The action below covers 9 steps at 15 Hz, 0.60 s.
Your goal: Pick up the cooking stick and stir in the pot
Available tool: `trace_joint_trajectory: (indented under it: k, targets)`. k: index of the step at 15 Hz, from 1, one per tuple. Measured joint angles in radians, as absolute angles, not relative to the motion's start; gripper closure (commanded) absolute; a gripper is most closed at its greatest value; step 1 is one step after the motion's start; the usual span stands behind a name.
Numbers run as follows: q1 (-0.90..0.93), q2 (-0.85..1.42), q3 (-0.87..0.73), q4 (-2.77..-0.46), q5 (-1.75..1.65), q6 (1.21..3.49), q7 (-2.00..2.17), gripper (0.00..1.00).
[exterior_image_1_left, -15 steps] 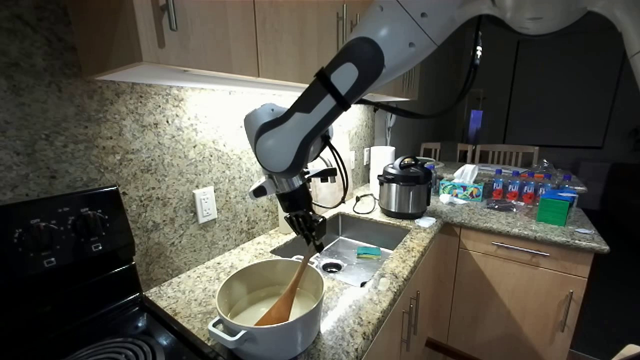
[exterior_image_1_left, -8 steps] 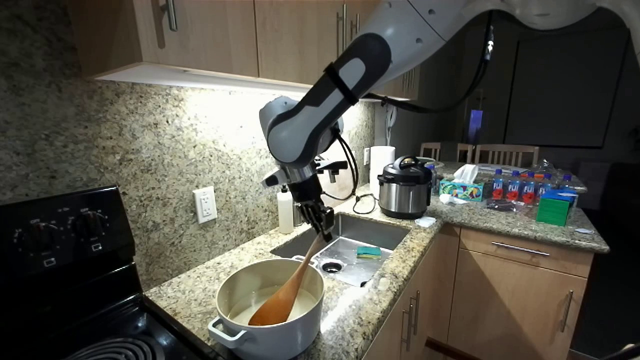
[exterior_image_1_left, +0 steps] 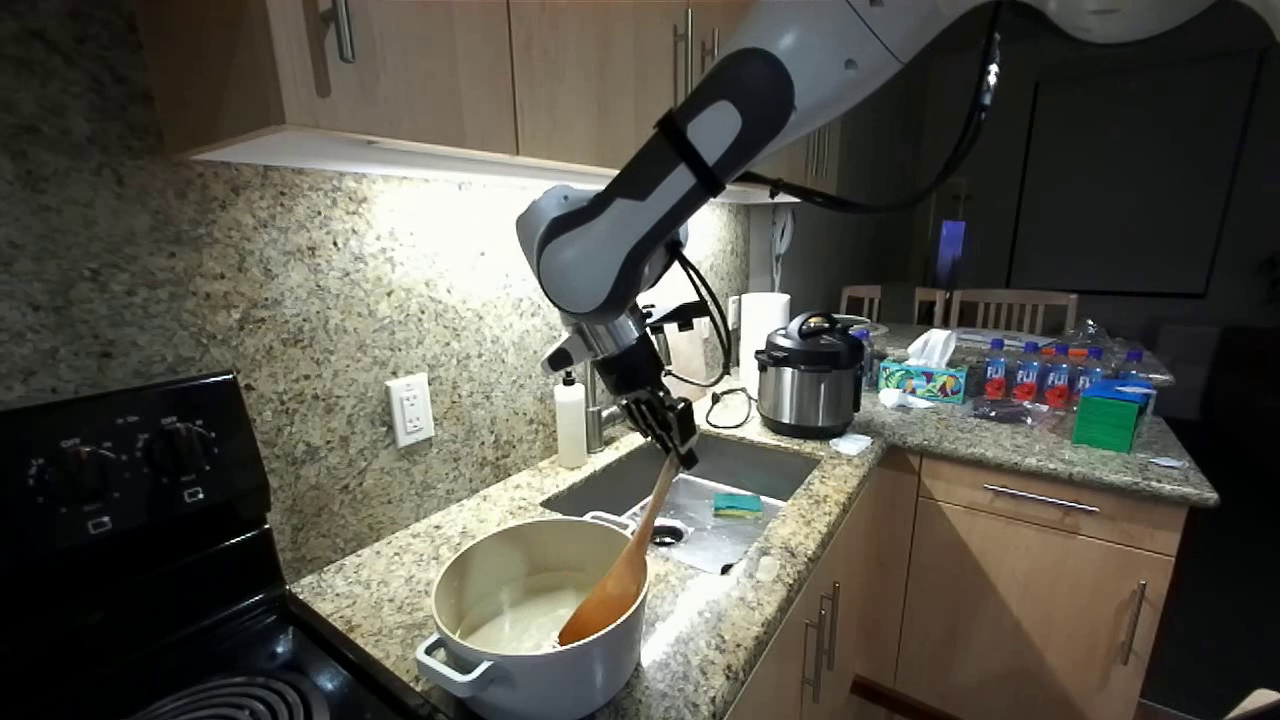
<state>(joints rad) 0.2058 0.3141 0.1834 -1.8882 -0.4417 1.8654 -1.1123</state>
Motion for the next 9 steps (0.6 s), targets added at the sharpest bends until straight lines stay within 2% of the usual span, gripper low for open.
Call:
trace_joint_trajectory:
  k: [3, 9]
  targets:
    - [0.228, 0.306, 0.194, -1.881, -0.476, 1.793, -1.112, 0.93]
    - [0.273, 0.341, 0.227, -1.839, -0.545, 1.788, -1.121, 0.93]
